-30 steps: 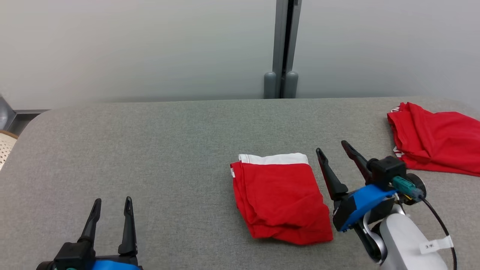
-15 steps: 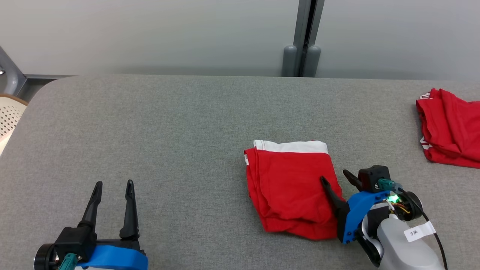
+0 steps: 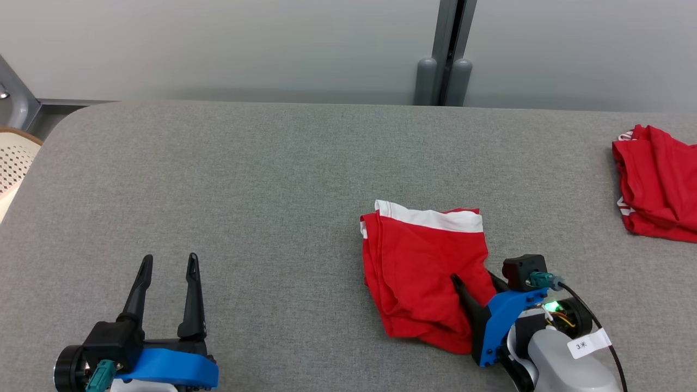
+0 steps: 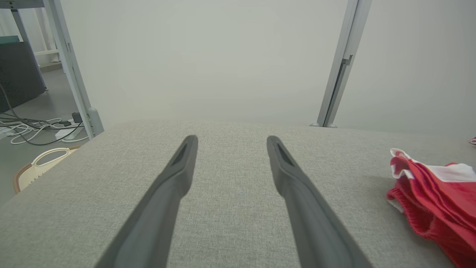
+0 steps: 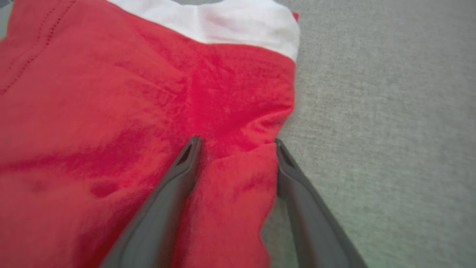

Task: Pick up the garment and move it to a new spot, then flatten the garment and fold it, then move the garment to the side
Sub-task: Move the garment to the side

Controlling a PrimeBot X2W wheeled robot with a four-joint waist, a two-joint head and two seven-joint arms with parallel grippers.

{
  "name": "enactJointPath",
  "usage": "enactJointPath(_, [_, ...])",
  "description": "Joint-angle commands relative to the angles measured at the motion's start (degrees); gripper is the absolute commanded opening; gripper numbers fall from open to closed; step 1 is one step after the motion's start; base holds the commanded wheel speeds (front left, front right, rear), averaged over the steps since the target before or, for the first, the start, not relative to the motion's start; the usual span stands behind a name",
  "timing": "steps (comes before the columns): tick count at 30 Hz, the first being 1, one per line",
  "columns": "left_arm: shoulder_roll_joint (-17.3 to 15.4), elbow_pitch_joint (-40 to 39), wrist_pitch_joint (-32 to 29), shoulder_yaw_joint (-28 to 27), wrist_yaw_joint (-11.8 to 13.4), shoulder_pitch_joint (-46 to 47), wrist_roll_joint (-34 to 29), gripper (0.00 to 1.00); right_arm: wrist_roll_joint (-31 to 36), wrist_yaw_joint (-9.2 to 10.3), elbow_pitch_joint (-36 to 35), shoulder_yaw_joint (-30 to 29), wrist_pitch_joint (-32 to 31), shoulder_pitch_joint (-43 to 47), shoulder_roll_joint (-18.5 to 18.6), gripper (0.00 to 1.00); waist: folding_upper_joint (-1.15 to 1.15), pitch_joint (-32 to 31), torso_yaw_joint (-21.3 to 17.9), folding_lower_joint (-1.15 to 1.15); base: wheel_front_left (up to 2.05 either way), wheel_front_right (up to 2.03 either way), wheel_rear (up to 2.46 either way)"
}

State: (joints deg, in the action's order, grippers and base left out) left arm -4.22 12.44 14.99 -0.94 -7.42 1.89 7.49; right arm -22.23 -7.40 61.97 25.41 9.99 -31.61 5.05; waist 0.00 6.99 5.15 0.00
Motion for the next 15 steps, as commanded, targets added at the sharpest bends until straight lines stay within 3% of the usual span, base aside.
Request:
enactJointPath(1, [0.0,0.0,0.3,0.1,-0.1,0.6,0.0,1.0,-0.6,-0.16,1.2,1.0,-0.5,1.0,-0.9,0.04,0.0,-0.1,-0.1,0.0,0.0,0.0,0.0])
enactJointPath(2, [0.0,0.1,0.3,0.0,-0.1,0.5,0.1,1.0,-1.2,-0.16,1.2,1.3,-0.1,0.9,-0.8,0.0,0.0,-0.2,-0.2,0.0,0.0,0.0,0.0])
enactJointPath(9, [0.3,-0.7,0.3,-0.6,0.0,-0.9,0.3,1.0,-4.6,-0.04,-0.5,3.3,3.4,-0.1,2.5,0.0,0.0,-0.2,-2.7,0.0,0.0,0.0,0.0])
enactJointPath(15, [0.5,-1.4,0.3,-1.0,0.0,-0.5,0.4,1.0,-6.2,-0.04,-2.7,4.3,4.7,-0.3,5.9,0.0,0.0,2.0,-7.8,0.0,0.0,0.0,0.0])
